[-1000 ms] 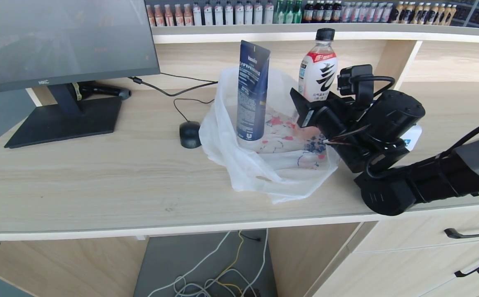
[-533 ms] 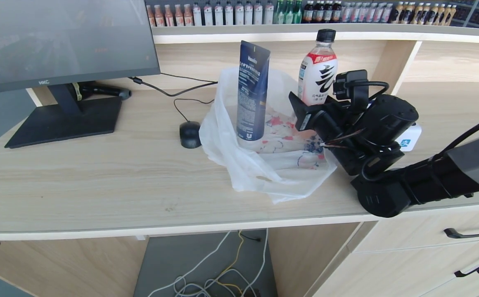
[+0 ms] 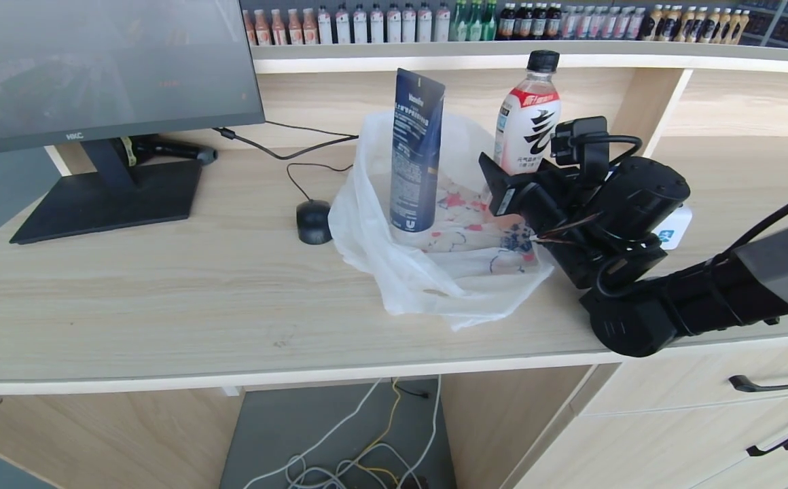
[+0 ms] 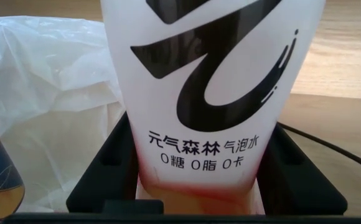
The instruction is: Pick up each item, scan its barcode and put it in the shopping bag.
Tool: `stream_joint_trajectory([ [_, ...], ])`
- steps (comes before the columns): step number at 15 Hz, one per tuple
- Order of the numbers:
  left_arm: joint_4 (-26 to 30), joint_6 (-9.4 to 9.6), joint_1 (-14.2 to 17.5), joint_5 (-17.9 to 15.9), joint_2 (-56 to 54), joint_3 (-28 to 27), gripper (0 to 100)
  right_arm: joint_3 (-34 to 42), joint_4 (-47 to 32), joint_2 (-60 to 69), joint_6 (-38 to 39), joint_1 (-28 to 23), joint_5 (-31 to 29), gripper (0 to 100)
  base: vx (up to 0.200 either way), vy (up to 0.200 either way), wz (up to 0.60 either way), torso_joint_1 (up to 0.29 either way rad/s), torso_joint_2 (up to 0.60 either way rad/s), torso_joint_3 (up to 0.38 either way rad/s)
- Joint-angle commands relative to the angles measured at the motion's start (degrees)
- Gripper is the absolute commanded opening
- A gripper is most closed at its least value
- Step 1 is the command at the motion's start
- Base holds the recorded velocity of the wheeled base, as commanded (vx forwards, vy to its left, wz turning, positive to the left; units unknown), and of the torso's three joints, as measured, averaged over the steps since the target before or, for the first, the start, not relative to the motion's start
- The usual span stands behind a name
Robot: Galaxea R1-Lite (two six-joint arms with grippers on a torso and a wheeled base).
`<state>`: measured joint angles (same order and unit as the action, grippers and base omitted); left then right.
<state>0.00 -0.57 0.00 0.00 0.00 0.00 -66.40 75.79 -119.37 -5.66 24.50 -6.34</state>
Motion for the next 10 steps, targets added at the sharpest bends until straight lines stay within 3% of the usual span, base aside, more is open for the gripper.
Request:
stream_joint_trajectory([
  [1,0.00,-0.04,0.00,0.00,0.00,0.00,100,0.04,0.50,-1.30,-0.06,0.02,0.01,0,0.000,0.000,0.00,0.000,0.00,0.000],
  [10,0.00,-0.04,0.00,0.00,0.09,0.00,100,0.31,0.94,-1.66,-0.67,0.02,0.01,0,0.000,0.000,0.00,0.000,0.00,0.000],
])
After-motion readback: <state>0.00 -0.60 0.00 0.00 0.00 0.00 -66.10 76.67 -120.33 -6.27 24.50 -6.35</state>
